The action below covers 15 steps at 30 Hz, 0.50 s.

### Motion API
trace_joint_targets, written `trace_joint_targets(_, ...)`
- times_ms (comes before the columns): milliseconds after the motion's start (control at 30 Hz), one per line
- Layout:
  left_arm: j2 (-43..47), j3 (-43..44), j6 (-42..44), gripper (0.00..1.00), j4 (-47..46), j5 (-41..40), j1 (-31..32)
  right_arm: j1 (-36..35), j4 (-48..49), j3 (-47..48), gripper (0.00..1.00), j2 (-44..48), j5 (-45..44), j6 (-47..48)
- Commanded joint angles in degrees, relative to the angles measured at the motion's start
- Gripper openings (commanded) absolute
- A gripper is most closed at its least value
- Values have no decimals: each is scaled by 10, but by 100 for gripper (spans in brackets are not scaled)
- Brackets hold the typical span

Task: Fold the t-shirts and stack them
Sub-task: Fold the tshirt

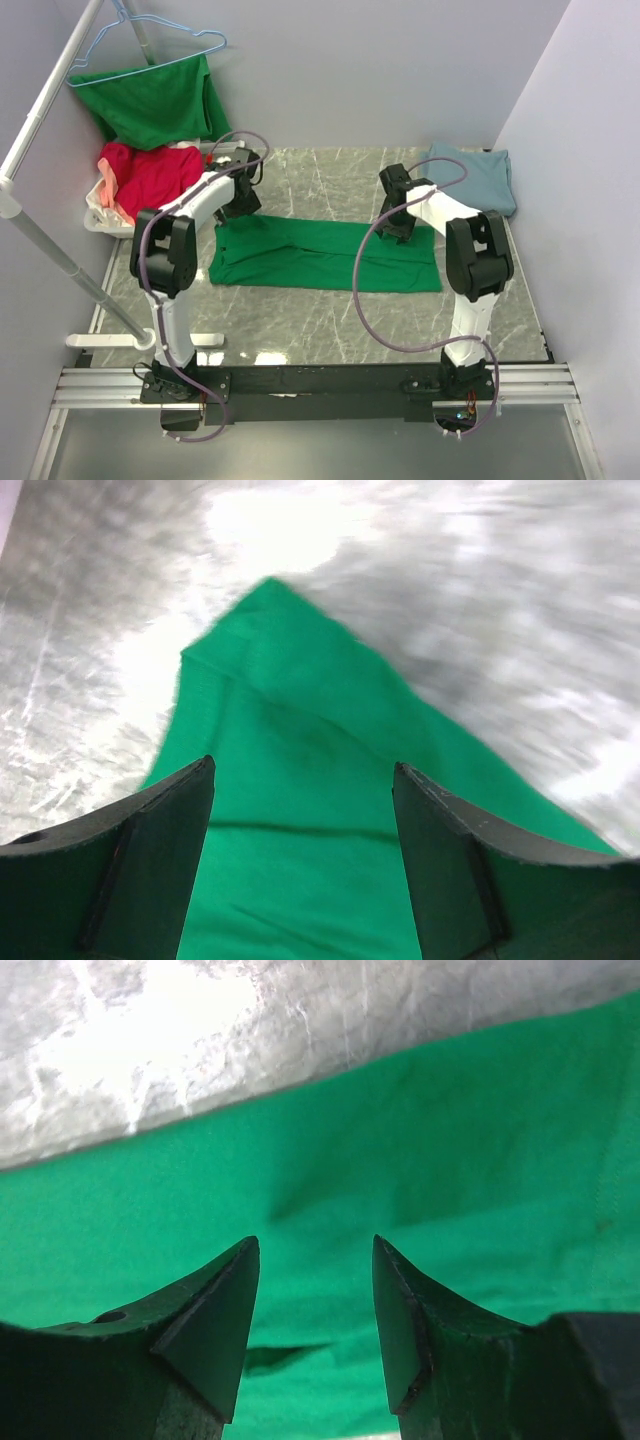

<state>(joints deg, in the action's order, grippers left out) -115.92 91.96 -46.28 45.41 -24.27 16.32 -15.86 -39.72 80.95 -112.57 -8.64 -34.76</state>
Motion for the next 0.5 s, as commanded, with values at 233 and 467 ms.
trace_joint_targets(233, 14, 29, 21, 75, -24, 51, 73, 3, 4, -25, 56, 108, -8, 0)
trace_joint_targets(467, -23, 31, 8, 72, -34, 61, 88, 4, 5, -40, 56, 125, -14, 2)
